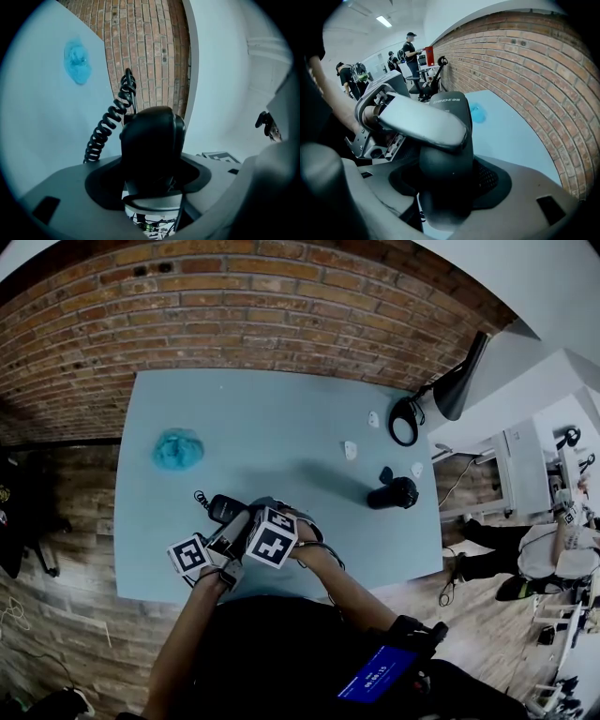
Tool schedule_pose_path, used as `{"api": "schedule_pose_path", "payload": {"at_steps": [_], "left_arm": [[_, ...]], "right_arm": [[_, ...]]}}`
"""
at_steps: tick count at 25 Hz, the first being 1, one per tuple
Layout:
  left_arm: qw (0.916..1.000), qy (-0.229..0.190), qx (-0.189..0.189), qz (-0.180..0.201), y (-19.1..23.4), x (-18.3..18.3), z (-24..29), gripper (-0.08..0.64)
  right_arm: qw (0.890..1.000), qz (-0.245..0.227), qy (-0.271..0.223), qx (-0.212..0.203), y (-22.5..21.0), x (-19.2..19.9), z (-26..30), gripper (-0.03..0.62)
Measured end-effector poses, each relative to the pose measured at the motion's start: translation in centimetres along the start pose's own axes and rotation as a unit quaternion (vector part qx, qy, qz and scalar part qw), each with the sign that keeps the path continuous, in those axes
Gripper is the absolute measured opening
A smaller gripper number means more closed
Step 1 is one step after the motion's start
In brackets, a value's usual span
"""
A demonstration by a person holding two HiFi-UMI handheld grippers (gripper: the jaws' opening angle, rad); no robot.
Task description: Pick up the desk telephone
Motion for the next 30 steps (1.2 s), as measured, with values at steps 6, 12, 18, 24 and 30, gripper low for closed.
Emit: {"api": "schedule_pose_path", "payload": {"at_steps": [6, 12, 18, 24, 30], "left_arm": [[0.9987, 0.011, 0.001, 0.051, -1.7, 0.1, 0.8, 0.302], [0.9955, 0.019, -0.055, 0.075, -0.8, 0.0, 1.0, 0.301], [0.9899, 0.039, -0.103, 0.089, 1.5, -0.3, -0.7, 0.299], [0.9900, 0.005, -0.141, 0.009, 2.9, -2.0, -2.5, 0.299], [0.9916, 0.031, -0.123, -0.024, 1.7, -3.6, -3.9, 0.299]], "right_arm": [[0.997, -0.056, 0.021, 0.050, 0.1, 0.1, -0.2, 0.285], [0.995, -0.057, 0.020, 0.082, -0.5, 0.2, -0.4, 0.287], [0.996, -0.057, -0.029, 0.055, 0.4, -1.8, -3.2, 0.288], [0.994, -0.028, -0.093, 0.042, 0.0, -2.8, -5.5, 0.287], [0.982, 0.010, -0.178, 0.069, -1.9, -2.9, -8.4, 0.282]]}}
Point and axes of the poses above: the fingertips, and each gripper's own axes: z forward along the fingers, y to its left, x out of its underside, the point moved 4 cm from there along -z, backward along the fingers, and after that the axes turned 1 degree about -z, right-handed, at the moved point
